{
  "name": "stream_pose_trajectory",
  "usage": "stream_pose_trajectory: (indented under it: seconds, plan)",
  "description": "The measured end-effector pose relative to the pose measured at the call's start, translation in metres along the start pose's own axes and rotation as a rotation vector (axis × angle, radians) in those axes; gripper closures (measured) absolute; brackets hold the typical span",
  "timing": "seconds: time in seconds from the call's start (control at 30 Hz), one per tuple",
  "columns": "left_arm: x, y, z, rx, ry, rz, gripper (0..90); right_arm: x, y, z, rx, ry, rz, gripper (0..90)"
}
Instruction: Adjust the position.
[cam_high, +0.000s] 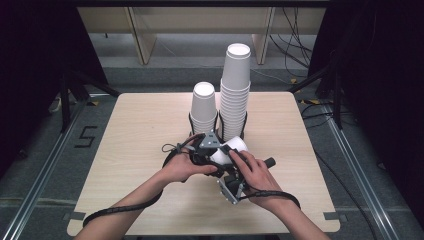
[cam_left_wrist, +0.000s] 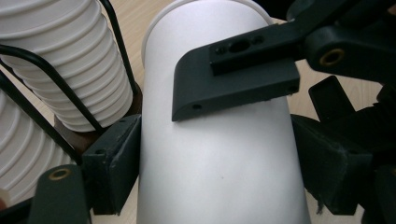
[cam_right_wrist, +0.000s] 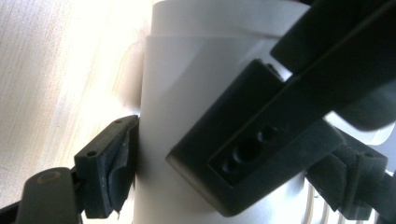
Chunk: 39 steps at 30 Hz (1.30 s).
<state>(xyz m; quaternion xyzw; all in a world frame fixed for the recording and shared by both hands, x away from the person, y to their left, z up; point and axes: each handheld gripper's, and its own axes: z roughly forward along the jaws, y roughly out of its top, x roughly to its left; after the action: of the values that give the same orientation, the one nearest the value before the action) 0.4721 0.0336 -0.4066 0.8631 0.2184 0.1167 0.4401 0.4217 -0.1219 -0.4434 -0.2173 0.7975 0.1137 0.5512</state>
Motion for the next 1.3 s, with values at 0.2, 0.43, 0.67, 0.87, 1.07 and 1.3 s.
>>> stream_pose_trajectory:
  seconds: [0.2, 0.43, 0.67, 0.87, 1.07, 1.3]
  plan:
    - [-0.001, -0.001, 0.001, -0.008, 0.003, -0.002, 20.8, -0.001, 0.000, 0.001, 0.008, -0.003, -0.007, 13.1]
    - [-0.001, -0.001, 0.001, -0.013, 0.009, -0.003, 20.8, 0.000, -0.001, 0.001, 0.002, -0.009, 0.007, 6.4]
    - [0.000, -0.002, 0.001, -0.012, 0.009, 0.007, 20.7, 0.000, -0.002, -0.002, 0.005, -0.021, 0.013, 2.6]
    - [0.001, -0.004, 0.000, -0.030, 0.017, -0.010, 20.7, 0.001, -0.002, -0.006, 0.002, -0.029, 0.019, 0.6]
    - [0.003, -0.007, 0.000, -0.044, 0.026, -0.015, 20.7, 0.002, -0.002, -0.009, -0.013, -0.048, 0.022, 0.6]
    - [0.006, -0.012, -0.002, -0.039, 0.033, -0.020, 20.6, 0.001, -0.007, -0.018, -0.017, -0.068, 0.043, 0.7]
